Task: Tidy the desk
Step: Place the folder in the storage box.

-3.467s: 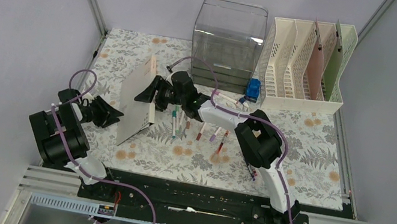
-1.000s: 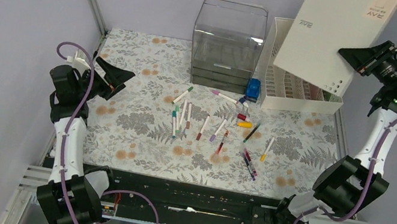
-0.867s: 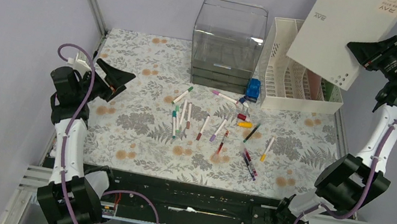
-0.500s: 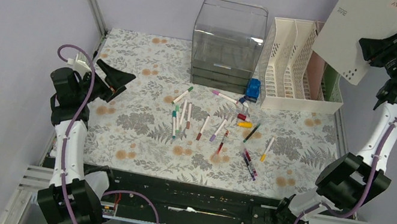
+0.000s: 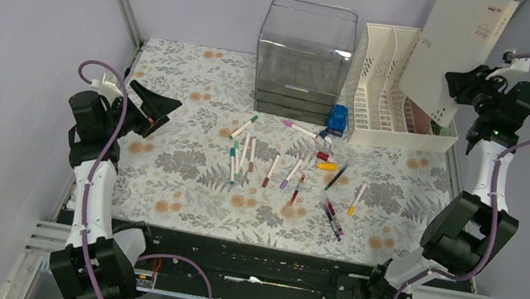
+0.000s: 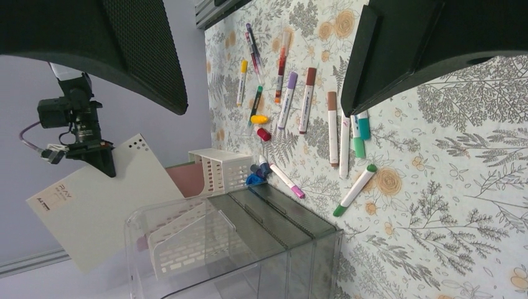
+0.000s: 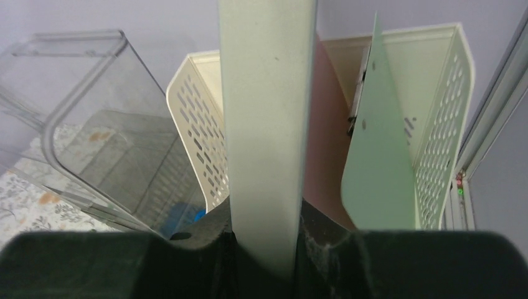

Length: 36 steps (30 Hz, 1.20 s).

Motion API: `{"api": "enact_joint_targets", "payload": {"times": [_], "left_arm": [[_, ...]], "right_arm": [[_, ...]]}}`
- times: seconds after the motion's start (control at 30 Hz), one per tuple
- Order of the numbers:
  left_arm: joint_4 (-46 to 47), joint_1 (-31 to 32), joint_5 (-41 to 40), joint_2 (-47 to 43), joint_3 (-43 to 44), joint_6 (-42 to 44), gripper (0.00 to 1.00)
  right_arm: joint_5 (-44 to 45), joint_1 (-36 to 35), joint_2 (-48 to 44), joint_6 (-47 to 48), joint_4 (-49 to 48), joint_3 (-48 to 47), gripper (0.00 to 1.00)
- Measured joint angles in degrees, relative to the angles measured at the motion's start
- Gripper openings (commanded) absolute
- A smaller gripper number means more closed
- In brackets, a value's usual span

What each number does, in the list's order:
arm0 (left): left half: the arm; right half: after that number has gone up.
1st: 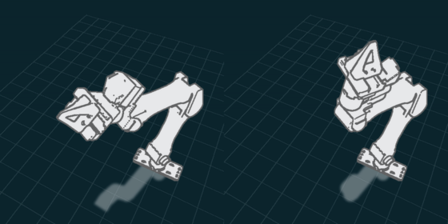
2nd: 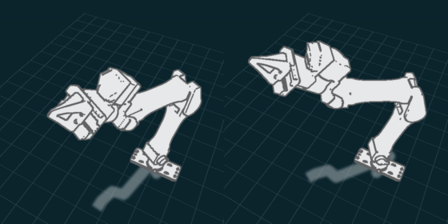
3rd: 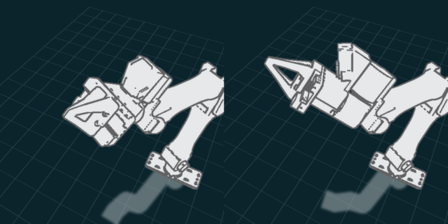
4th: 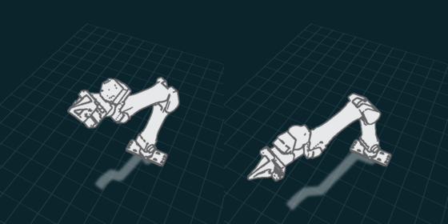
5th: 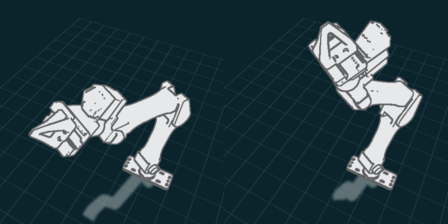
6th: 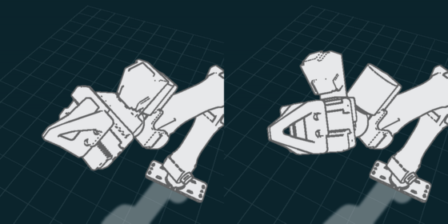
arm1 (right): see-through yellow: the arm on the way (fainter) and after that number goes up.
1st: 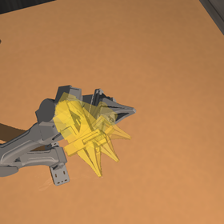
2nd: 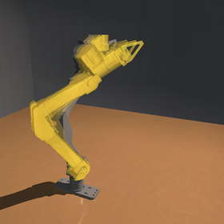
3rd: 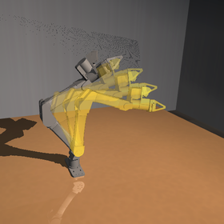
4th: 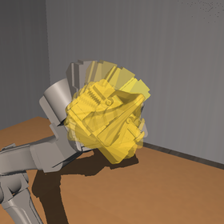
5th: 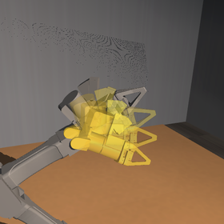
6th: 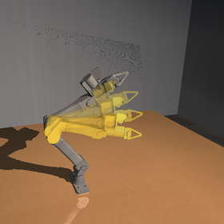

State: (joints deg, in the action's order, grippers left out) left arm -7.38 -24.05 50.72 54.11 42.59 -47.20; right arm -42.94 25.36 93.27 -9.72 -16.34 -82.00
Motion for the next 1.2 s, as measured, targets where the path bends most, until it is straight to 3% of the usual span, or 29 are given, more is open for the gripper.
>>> {"api": "enact_joint_targets", "payload": {"times": [0.6,0.93,1.2], "left_arm": [[1.14,0.07,-0.52,0.13,-1.09,-0.83,0.99],[2.62,0.15,-0.63,0.46,-1.95,-1.51,0.99],[3.26,0.17,-0.70,0.44,-3.15,-1.62,0.99]], "right_arm": [[14.03,-9.05,-5.57,6.51,-12.76,17.40,0.00],[17.27,-11.76,-7.85,7.48,-19.45,20.17,0.00],[20.79,-14.49,-5.92,7.93,-20.83,20.92,0.10]]}}
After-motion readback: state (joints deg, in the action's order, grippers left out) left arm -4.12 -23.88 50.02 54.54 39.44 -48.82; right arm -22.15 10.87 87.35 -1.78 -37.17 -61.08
